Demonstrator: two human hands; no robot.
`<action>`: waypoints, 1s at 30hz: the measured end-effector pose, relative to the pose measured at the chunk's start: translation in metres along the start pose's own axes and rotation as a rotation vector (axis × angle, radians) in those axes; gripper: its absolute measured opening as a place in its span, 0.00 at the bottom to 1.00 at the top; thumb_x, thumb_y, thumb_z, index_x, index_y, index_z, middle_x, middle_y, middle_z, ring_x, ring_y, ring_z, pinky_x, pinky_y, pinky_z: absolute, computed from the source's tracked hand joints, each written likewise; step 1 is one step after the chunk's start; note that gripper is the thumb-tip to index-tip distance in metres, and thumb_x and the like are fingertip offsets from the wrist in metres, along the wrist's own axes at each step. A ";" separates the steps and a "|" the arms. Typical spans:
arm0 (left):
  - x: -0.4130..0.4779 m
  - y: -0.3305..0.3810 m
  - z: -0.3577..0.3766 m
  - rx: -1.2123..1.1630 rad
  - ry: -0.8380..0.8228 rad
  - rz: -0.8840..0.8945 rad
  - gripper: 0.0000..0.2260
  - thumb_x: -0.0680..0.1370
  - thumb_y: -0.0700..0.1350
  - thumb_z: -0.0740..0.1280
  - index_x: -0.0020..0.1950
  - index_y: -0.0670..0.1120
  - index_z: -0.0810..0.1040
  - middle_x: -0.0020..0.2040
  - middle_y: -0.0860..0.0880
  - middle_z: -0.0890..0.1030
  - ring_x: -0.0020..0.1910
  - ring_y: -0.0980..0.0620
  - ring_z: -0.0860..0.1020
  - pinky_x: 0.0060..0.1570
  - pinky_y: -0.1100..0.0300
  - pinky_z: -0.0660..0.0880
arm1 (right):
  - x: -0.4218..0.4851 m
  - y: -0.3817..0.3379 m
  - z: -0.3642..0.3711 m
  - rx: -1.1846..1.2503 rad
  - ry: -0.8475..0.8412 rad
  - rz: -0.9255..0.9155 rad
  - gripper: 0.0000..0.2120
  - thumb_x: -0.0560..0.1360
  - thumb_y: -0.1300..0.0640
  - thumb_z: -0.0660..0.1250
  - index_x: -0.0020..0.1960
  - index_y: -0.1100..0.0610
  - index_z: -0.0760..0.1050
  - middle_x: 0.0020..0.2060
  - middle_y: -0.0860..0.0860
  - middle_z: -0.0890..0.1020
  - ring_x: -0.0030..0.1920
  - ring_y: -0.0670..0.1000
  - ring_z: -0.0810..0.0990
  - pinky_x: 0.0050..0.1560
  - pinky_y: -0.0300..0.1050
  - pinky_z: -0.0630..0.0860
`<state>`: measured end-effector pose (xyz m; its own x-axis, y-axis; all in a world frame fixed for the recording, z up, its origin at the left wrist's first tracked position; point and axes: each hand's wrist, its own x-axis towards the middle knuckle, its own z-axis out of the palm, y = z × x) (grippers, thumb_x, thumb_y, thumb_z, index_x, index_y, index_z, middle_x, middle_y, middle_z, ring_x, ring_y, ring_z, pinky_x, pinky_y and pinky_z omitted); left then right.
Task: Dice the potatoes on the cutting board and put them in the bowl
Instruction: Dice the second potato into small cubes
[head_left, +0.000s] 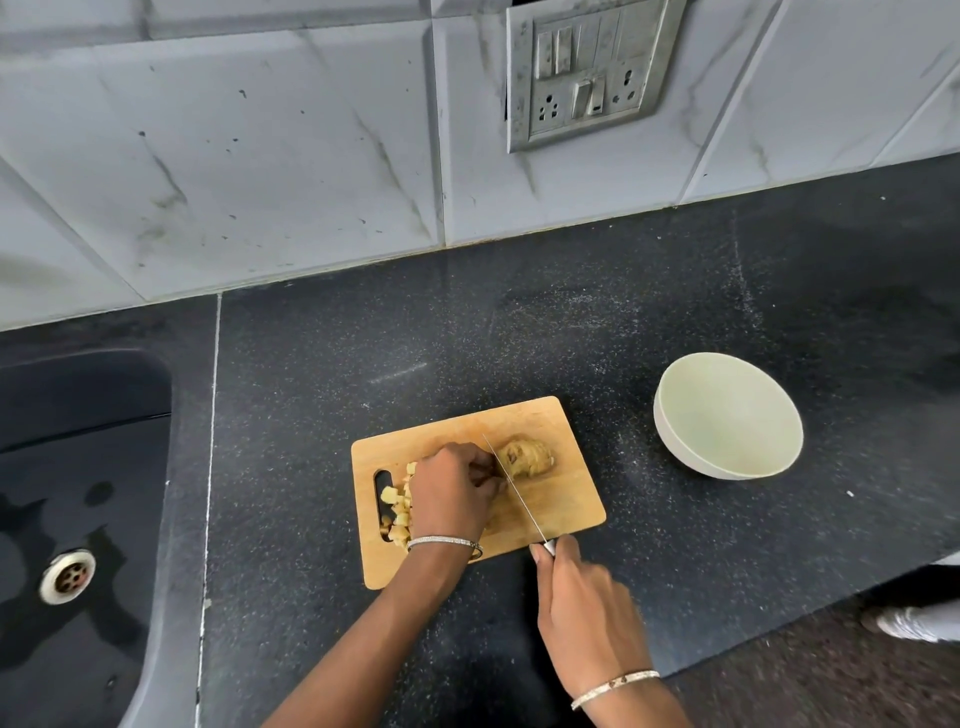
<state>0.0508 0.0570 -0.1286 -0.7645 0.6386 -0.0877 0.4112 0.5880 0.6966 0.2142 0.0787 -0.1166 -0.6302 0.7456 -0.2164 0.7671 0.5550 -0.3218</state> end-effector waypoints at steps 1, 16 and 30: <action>-0.001 0.001 0.000 -0.002 0.006 -0.004 0.09 0.66 0.43 0.78 0.45 0.49 0.85 0.41 0.53 0.84 0.39 0.55 0.81 0.44 0.60 0.78 | 0.000 -0.001 -0.001 0.005 -0.004 0.002 0.18 0.82 0.41 0.43 0.56 0.51 0.66 0.45 0.52 0.82 0.48 0.56 0.83 0.36 0.47 0.67; -0.006 0.007 0.002 0.000 0.049 -0.038 0.07 0.68 0.42 0.76 0.45 0.49 0.86 0.43 0.52 0.85 0.42 0.52 0.81 0.45 0.57 0.78 | 0.012 -0.012 -0.001 -0.022 -0.057 0.034 0.16 0.83 0.44 0.45 0.59 0.52 0.66 0.49 0.53 0.82 0.51 0.58 0.82 0.38 0.49 0.70; -0.006 0.016 0.002 0.021 0.046 -0.133 0.06 0.70 0.43 0.76 0.46 0.48 0.85 0.44 0.52 0.85 0.45 0.50 0.81 0.44 0.61 0.72 | 0.009 -0.010 -0.012 -0.051 -0.108 0.049 0.18 0.83 0.43 0.44 0.61 0.52 0.66 0.51 0.54 0.82 0.53 0.58 0.82 0.44 0.49 0.74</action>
<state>0.0630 0.0630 -0.1184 -0.8350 0.5308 -0.1451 0.3145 0.6767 0.6656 0.2020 0.0842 -0.1047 -0.5986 0.7300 -0.3297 0.8009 0.5385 -0.2618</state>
